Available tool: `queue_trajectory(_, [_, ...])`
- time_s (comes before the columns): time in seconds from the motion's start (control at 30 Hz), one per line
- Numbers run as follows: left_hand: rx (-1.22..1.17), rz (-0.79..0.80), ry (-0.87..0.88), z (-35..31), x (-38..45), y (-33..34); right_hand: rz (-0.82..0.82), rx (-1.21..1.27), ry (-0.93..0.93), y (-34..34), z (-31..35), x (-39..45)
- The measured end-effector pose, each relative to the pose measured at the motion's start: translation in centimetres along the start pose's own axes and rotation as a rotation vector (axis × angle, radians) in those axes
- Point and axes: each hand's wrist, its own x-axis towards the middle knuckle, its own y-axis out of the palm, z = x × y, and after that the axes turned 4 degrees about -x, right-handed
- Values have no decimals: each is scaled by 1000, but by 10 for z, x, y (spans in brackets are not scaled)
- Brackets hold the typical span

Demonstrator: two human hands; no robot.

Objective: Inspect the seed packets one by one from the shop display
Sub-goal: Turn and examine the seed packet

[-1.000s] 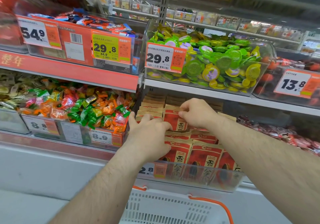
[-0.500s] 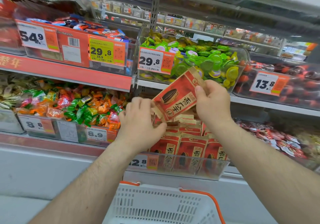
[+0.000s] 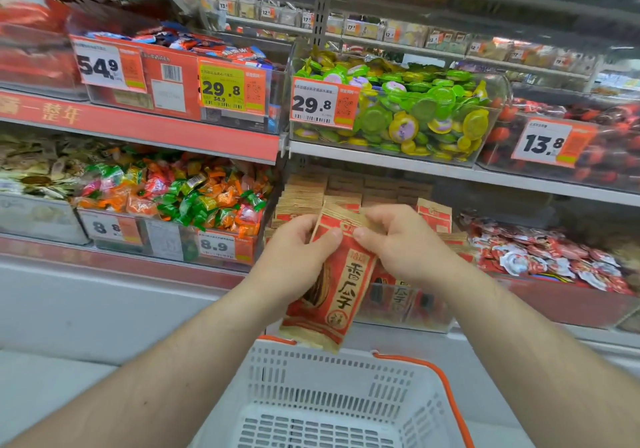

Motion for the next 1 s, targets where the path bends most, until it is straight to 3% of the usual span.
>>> queue_trajectory(0.1, [-154, 30, -114, 12, -10, 0, 58, 117, 69, 10, -3, -17])
queue_trajectory(0.27, [-377, 4, -240, 37, -23, 7, -38, 514, 288, 32, -25, -36])
queue_trajectory(0.63, [139, 144, -188, 58, -21, -15, -81, 537, 234, 66, -58, -56])
queue_trajectory(0.8, [113, 127, -142, 62, -20, -12, -134, 584, 213, 63, -59, -58])
queue_trajectory(1.0, [207, 68, 48, 74, -17, -14, -184, 473, 93, 61, -63, -62])
